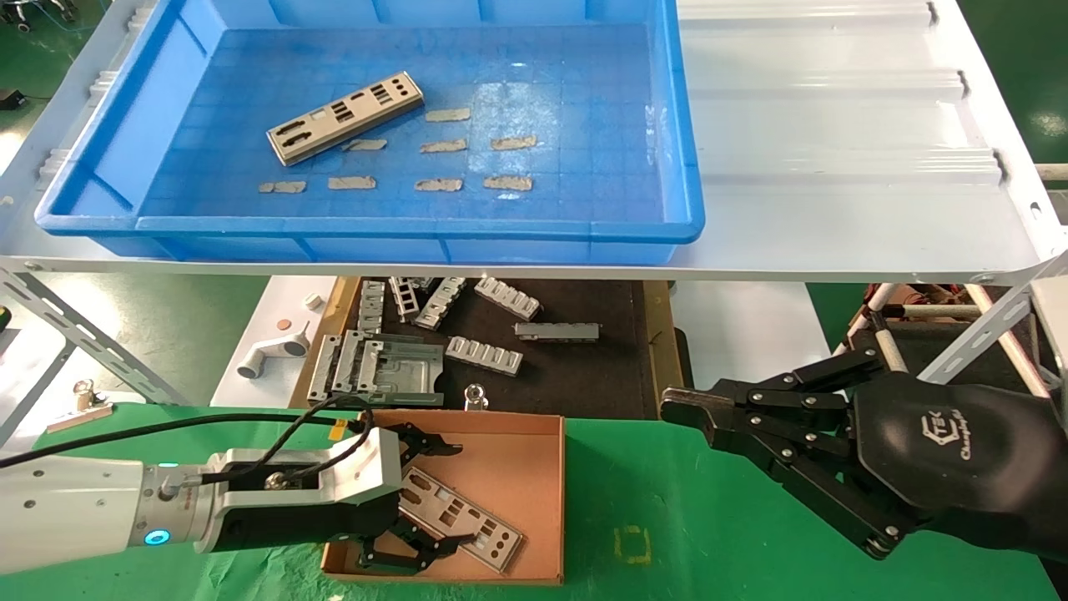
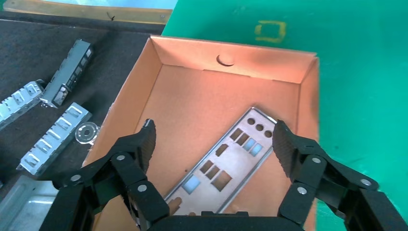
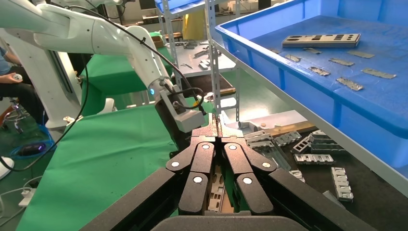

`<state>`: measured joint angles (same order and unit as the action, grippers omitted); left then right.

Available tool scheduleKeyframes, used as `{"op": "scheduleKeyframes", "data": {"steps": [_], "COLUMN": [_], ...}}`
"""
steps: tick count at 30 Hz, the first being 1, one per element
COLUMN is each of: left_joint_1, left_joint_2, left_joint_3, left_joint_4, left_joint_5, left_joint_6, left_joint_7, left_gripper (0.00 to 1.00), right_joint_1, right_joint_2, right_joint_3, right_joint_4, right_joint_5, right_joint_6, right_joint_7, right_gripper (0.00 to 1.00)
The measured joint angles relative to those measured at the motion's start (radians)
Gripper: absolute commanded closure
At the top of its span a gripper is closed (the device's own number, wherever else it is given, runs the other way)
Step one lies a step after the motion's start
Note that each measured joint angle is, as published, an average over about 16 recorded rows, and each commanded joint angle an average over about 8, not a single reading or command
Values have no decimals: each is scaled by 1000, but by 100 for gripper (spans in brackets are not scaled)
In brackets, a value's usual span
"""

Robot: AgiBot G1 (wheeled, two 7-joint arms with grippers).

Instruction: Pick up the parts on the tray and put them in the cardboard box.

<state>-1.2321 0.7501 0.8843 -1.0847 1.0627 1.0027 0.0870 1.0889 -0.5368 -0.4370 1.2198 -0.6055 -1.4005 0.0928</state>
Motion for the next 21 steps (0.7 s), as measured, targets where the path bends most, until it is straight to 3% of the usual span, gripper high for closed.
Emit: {"op": "scheduleKeyframes", "data": {"steps": [5,7,21], "left_joint_1": [11,16,55], "left_joint_2": [-11,-16,-49], "left_joint_3": [-40,-60,-208], "left_joint_4": [-12,-19,-68], "left_joint_5": [-24,-36,-116], "left_joint_6": [36,53,173], "left_joint_7": [-14,-23,-91], "left_gripper": [0,0,0], "right_joint_1": [0,0,0], "right_joint_2": [0,0,0], "right_joint_3": [0,0,0], "right_joint_4": [0,0,0], "right_joint_5": [0,0,0], "right_joint_6": [0,0,0], "right_joint_7": [0,0,0], "right_gripper": [13,0,0]}}
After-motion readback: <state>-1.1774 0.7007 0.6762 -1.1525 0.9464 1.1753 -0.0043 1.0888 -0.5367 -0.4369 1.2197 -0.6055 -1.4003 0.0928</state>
